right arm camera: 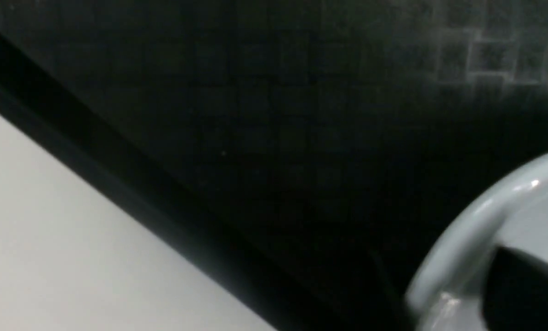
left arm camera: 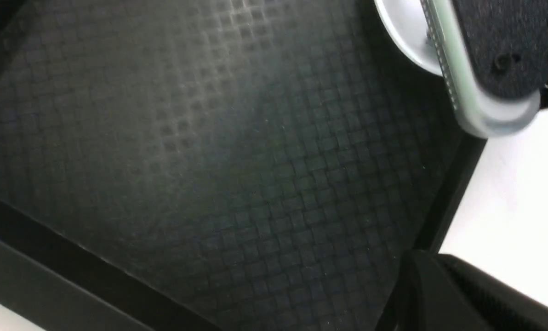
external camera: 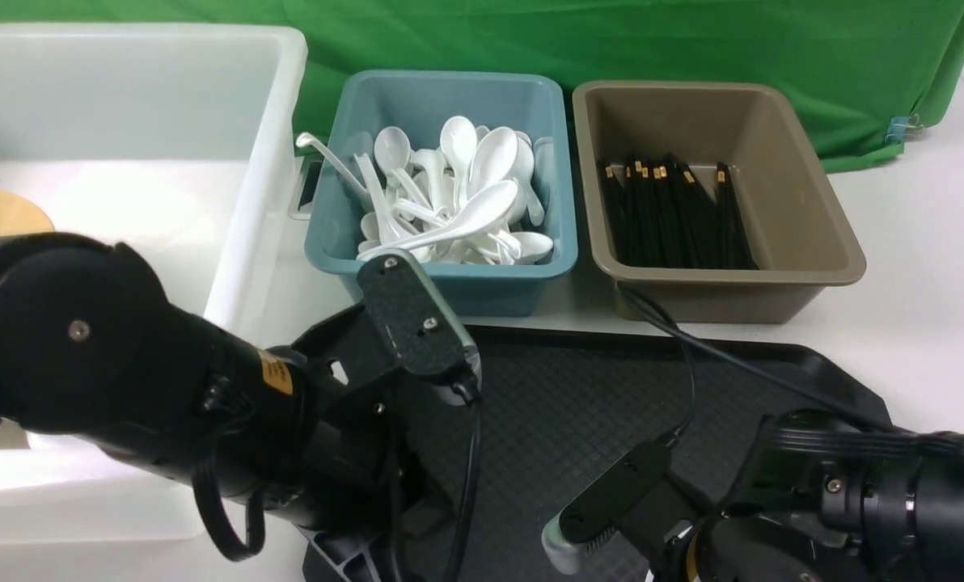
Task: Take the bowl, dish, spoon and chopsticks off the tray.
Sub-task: Use the right arm to grab the plate, then use the right arm to put the plate into the large storage box on the left
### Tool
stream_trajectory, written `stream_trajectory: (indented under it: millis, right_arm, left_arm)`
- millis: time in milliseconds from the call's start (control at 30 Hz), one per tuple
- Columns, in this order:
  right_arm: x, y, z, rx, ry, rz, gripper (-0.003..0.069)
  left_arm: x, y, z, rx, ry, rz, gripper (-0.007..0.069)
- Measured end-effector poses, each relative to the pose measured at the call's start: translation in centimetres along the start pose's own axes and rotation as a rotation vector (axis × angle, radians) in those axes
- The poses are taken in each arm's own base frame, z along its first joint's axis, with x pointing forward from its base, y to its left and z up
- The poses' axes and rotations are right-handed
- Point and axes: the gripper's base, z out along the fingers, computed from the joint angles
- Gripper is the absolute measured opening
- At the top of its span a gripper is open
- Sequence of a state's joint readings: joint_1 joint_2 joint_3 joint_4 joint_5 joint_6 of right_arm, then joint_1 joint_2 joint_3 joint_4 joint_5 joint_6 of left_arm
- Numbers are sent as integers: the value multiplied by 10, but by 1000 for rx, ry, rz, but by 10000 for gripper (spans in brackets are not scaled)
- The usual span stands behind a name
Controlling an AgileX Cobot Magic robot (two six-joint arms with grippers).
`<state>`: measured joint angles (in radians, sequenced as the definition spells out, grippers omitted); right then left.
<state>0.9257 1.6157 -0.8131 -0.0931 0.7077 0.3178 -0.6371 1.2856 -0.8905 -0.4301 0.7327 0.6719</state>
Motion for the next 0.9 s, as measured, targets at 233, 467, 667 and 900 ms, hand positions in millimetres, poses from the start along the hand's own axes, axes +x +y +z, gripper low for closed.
stream_trajectory:
  millis: [233, 467, 667, 900]
  right_arm:
    - [-17, -1, -48, 9, -78, -82, 47]
    - [-75, 12, -154, -73, -443, -261, 28]
    - [-144, 40, -229, -226, -722, -384, 28]
    - [-213, 86, -218, -476, -813, -527, 28]
  left_arm:
    - [-3, 16, -12, -75, -17, -142, -18]
    - [-1, 62, -91, -290, -145, -355, -18]
    - [36, 73, -169, -548, -287, -617, -18]
    - [72, 49, -228, -841, -430, -865, -18]
